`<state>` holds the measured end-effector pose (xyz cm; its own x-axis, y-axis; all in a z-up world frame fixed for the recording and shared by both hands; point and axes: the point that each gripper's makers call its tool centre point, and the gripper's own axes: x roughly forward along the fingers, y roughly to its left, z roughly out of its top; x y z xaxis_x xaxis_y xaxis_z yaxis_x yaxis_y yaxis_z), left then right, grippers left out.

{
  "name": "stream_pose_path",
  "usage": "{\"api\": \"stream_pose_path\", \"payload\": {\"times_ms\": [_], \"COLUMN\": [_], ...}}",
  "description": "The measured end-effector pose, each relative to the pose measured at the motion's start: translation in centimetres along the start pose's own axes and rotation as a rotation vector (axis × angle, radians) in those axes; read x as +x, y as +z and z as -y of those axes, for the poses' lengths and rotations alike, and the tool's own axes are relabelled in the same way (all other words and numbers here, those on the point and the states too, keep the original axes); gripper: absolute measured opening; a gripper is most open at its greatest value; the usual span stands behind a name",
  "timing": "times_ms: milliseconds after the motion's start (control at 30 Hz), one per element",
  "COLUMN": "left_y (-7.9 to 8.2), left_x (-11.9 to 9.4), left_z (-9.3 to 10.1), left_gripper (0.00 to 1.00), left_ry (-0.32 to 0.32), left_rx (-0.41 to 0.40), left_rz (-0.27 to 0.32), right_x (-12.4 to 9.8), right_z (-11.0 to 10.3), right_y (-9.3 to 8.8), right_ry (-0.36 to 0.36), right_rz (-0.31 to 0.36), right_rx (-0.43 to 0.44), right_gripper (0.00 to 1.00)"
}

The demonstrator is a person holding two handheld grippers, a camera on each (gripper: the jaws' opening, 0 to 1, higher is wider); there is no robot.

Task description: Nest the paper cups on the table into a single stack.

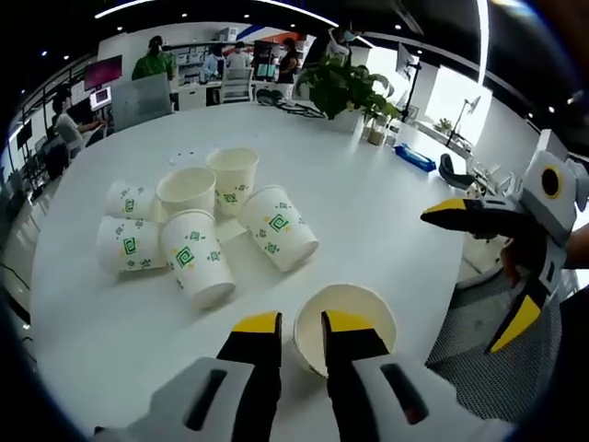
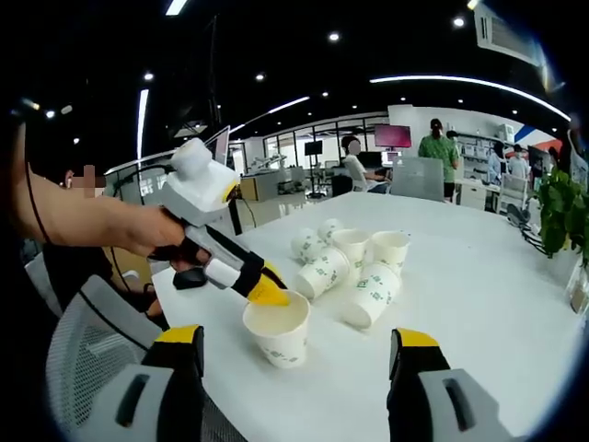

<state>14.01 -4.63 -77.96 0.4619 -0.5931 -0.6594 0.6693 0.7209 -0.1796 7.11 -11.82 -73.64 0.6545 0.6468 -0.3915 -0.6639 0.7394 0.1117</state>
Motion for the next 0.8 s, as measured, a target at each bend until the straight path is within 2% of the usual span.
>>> {"api": "stream_pose_path", "payload": {"times_ms": [233, 333, 433, 533, 700, 800], "left_y": [1.0, 1.3, 1.8, 2.5, 3.2, 3.6], "left_x": [-1.0, -1.3, -1.8, -2.4, -3.7, -4.5], "left_z": [0.7, 0.6, 0.4, 0.3, 0.5, 0.9], "left_gripper": [0.24, 0.29, 0.34, 0.43, 0.48, 0.53], "left_ry": [-0.019, -0.006, 0.004, 0.014, 0.011, -0.004], "left_rx": [0.012, 0.035, 0.031, 0.020, 0.013, 0.038], "left_rz": [0.045, 0.069, 0.107, 0.167, 0.219, 0.260], "right_x": [0.2, 0.5, 0.7, 0.9, 1.4, 1.8], "right_z": [0.6, 0.9, 1.5, 1.8, 2.3, 2.6], "right_y": [0.8, 1.0, 1.1, 1.1, 1.0, 1.1], "right_ry": [-0.004, -0.006, -0.013, -0.018, -0.025, -0.030], "right_rz": [0.018, 0.019, 0.019, 0.014, -0.016, -0.026], "right_rx": [0.033, 0.041, 0.058, 0.072, 0.072, 0.077], "right_gripper": [0.82, 0.81, 0.80, 0.78, 0.75, 0.75]}}
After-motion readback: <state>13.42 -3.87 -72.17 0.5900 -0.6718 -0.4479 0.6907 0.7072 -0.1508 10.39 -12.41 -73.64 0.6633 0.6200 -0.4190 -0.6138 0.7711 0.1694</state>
